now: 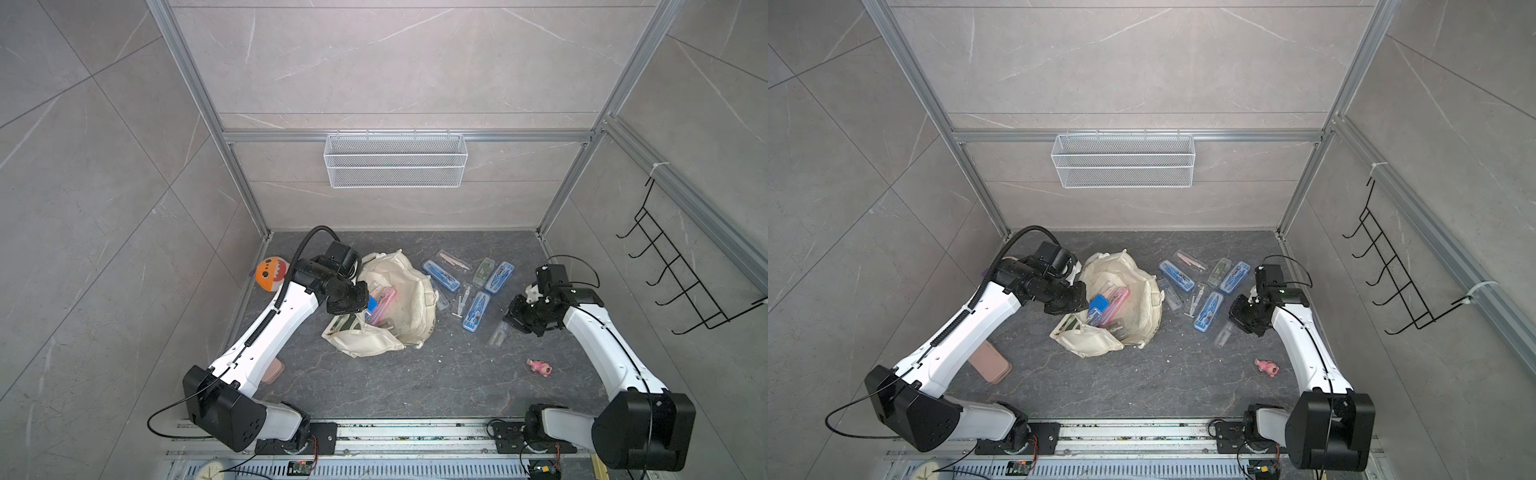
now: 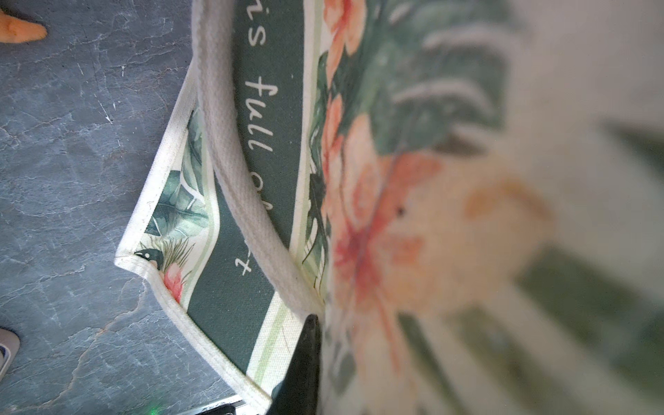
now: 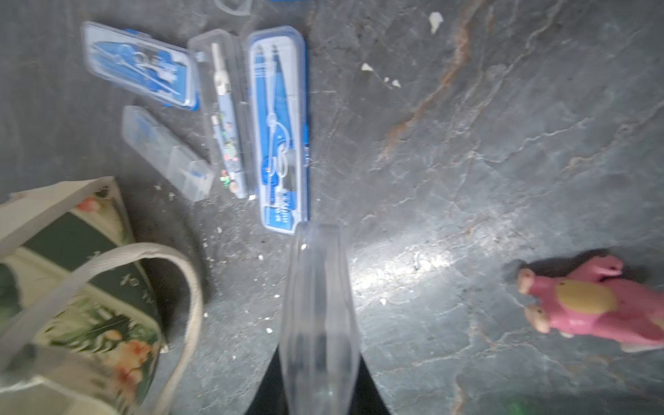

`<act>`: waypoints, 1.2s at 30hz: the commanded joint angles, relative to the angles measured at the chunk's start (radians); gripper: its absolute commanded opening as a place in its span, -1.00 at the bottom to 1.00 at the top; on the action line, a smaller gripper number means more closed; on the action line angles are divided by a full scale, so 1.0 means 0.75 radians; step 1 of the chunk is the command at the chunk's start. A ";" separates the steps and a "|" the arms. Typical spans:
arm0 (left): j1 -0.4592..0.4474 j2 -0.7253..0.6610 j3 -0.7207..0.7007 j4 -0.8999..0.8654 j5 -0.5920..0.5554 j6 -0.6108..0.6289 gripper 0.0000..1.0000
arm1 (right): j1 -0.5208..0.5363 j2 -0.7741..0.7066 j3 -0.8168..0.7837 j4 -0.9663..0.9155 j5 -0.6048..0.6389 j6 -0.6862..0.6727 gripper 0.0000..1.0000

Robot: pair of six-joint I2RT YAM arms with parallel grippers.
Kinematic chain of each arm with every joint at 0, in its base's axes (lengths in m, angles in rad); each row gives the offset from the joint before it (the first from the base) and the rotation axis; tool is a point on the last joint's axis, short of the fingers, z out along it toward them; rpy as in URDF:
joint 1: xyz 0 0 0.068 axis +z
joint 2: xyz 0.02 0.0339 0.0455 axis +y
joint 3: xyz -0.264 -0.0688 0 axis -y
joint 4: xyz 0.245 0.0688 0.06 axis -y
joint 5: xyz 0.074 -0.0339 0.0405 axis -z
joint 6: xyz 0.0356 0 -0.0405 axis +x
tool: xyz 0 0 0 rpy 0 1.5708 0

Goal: Take out the compass set from the canvas bag
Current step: Place the compass set at the center of the board.

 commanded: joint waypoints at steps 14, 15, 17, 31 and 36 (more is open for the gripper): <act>0.014 -0.039 -0.008 0.049 0.034 0.036 -1.00 | -0.002 0.587 0.260 0.043 0.438 -0.053 -0.83; 0.015 -0.041 -0.009 0.049 0.034 0.036 -1.00 | -0.003 0.612 0.275 0.040 0.440 -0.051 -0.83; 0.015 -0.043 -0.014 0.049 0.035 0.037 -1.00 | 0.002 0.663 0.317 0.032 0.444 -0.051 -0.80; 0.020 -0.036 -0.015 0.043 0.034 0.033 -1.00 | 0.055 0.783 0.383 0.102 0.313 -0.002 -0.22; 0.021 -0.037 -0.016 0.039 0.035 0.027 -1.00 | 0.063 0.719 0.378 0.126 0.269 0.004 0.01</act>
